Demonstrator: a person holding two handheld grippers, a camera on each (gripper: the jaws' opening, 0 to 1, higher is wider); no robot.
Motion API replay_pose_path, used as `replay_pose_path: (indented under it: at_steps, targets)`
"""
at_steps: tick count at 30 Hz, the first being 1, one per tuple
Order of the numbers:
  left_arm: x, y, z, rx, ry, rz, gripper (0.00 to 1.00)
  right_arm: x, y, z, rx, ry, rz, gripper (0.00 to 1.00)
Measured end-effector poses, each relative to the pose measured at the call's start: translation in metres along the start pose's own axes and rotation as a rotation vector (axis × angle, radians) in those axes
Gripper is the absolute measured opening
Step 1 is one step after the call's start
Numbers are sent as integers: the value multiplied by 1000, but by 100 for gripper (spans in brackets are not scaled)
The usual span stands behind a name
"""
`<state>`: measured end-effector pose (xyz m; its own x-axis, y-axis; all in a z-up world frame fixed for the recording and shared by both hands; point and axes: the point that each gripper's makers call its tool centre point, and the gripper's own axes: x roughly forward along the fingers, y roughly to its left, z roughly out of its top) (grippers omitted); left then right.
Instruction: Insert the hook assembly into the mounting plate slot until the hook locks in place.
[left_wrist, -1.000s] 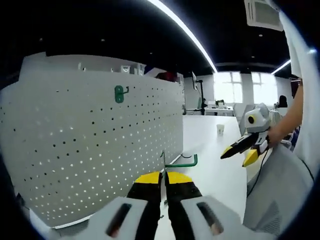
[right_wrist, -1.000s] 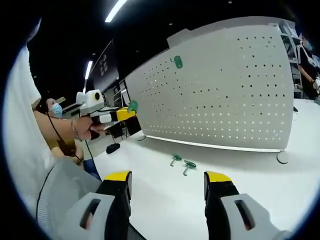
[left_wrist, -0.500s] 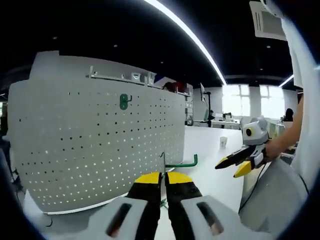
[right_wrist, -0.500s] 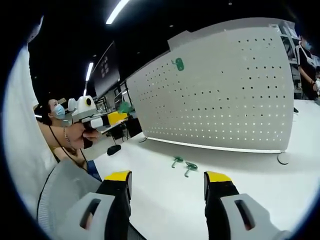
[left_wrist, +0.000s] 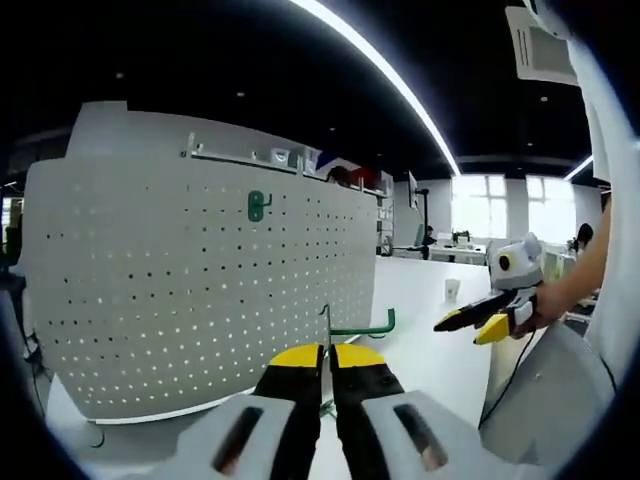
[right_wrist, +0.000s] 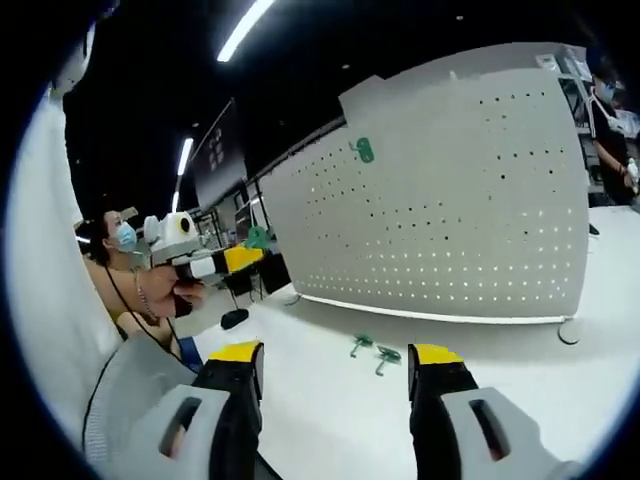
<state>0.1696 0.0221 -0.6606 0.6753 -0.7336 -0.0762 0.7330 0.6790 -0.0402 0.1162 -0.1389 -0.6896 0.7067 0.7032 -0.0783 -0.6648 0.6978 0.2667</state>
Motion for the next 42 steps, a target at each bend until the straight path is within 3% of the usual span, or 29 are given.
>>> replay_pose_path:
  at_steps: [4,14,27,42]
  targets:
    - [0,1,0,0,1,1,2,1,5,11,2,-41,22,56]
    - [2,-2,-1,11,5,6,2,15,14,14,-7,-21,56,56]
    - [12,-10,3,36,8,11,2,48,30,23,7,-41,123,55]
    - [11,-6,7,31,-1,51,2,89,54,37,44,-89,194,53]
